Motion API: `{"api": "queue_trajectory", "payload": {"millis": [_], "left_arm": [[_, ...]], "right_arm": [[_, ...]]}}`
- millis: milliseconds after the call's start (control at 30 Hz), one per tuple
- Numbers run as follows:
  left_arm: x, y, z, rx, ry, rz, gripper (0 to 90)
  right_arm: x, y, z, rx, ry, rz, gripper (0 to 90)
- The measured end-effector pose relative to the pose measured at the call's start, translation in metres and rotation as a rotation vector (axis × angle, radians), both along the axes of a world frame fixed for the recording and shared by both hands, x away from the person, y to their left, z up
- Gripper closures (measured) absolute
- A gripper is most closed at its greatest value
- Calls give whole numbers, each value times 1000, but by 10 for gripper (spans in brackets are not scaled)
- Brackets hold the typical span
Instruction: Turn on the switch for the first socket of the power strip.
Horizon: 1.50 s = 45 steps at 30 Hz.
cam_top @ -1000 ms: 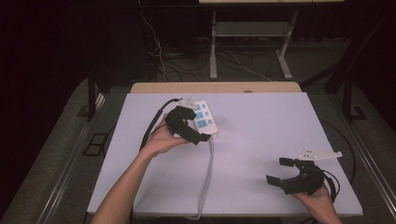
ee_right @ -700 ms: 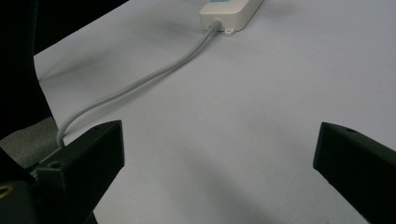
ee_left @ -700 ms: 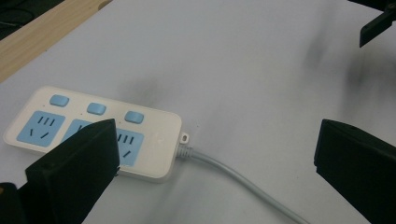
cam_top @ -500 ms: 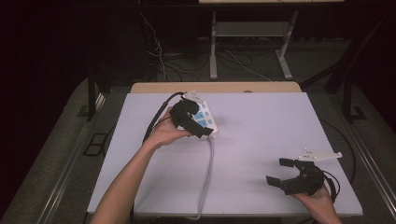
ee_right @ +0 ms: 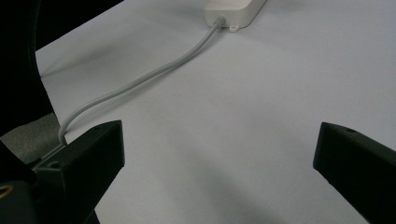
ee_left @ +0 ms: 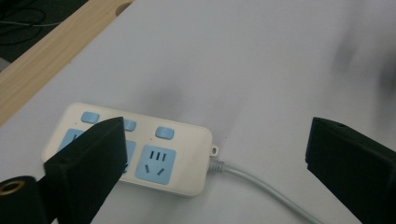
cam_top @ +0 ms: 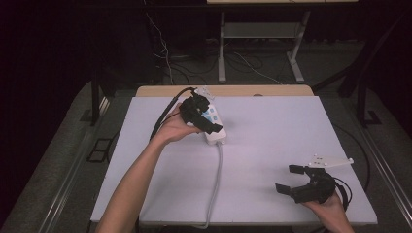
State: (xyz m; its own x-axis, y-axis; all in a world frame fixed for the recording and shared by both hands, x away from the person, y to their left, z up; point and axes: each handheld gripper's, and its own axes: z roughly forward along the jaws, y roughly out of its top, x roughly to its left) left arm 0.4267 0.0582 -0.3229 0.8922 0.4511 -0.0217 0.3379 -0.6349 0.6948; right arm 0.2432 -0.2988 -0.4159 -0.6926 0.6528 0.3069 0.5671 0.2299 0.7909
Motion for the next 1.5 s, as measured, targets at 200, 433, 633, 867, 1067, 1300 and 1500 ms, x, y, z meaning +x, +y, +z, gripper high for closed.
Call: {"api": "queue_trajectory", "payload": {"millis": [200,433,633,867,1067,1300,1500], "left_arm": [[11,-2,3,5,-2,13,156],[21,-6,1,5,8,35,281],[28,-8,-5,6,14,42,373],[34,-10,-12,-10,11,60,522],[38,-11,-18,-36,16,52,682],[46,-12,-26,-39,32,74,876],[52,-12,-34,-45,53,98,889]], "right_arm": [[0,0,0,1,0,1,16],[0,-1,-1,0,3,-2,15],[0,-1,-1,-2,3,-1,16],[0,-1,-1,-3,1,-1,16],[0,-2,-1,-3,-1,-3,15],[0,-2,-1,-3,-5,-4,16],[0,-3,-1,-1,-1,-8,16]]}}
